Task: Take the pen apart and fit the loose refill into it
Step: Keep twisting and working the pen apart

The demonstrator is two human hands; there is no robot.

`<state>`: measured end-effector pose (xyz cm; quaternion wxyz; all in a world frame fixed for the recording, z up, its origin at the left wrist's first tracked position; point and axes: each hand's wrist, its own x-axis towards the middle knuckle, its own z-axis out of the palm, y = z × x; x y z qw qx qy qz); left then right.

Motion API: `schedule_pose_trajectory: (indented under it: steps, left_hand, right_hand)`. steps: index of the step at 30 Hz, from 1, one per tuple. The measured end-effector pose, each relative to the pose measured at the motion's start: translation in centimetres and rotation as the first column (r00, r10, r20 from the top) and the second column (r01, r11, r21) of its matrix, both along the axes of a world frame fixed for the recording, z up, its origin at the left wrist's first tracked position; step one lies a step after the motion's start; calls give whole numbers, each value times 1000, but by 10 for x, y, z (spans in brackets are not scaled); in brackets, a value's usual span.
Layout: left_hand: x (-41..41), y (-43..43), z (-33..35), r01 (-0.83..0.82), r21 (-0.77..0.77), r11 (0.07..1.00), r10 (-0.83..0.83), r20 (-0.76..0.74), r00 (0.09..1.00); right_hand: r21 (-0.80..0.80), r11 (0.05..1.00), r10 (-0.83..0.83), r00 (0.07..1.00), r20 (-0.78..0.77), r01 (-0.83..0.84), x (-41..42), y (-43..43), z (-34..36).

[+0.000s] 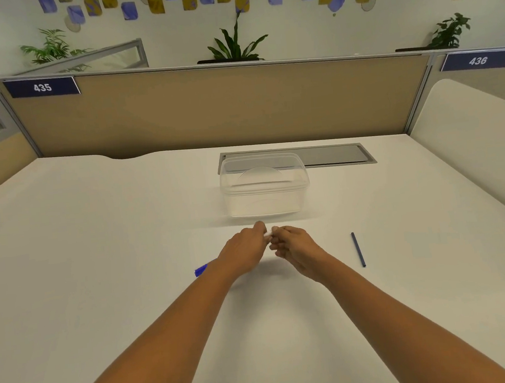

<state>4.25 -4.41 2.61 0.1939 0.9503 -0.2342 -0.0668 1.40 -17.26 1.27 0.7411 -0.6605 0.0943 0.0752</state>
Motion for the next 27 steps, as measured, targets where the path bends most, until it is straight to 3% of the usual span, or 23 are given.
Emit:
schedule_pose_trajectory:
  steps: [5, 9, 13, 16, 18, 21, 27]
  left_hand:
    - [-4, -8, 6, -99, -307, 946, 33, -215, 976]
    - [-5, -15, 15, -216, -545, 810, -26, -401, 916]
    - [0, -19, 22, -344, -633, 694, 65, -422, 904]
    - [3, -18, 22, -493, -723, 484, 171, -475, 863]
    - [5, -15, 19, -559, -748, 357, 146, -547, 825]
    - [4, -13, 14, -621, -748, 235, 11, -637, 771]
    - [-2, -8, 2, -747, -665, 7, -66, -746, 663]
  right_hand:
    - [165, 983, -77, 997, -31, 81, 2, 2, 8]
    - [136, 977, -168, 986, 19, 164, 5, 6, 17]
    - [-88, 964, -234, 959, 161, 250, 11, 5, 26]
    - [-272, 935, -149, 948, 282, 228, 12, 4, 29]
    - [-396, 896, -76, 947, 311, 202, 13, 6, 28]
    - [-594, 793, 57, 954, 296, 137, 13, 10, 24]
    - [-867, 492, 222, 950, 220, 86, 10, 15, 16]
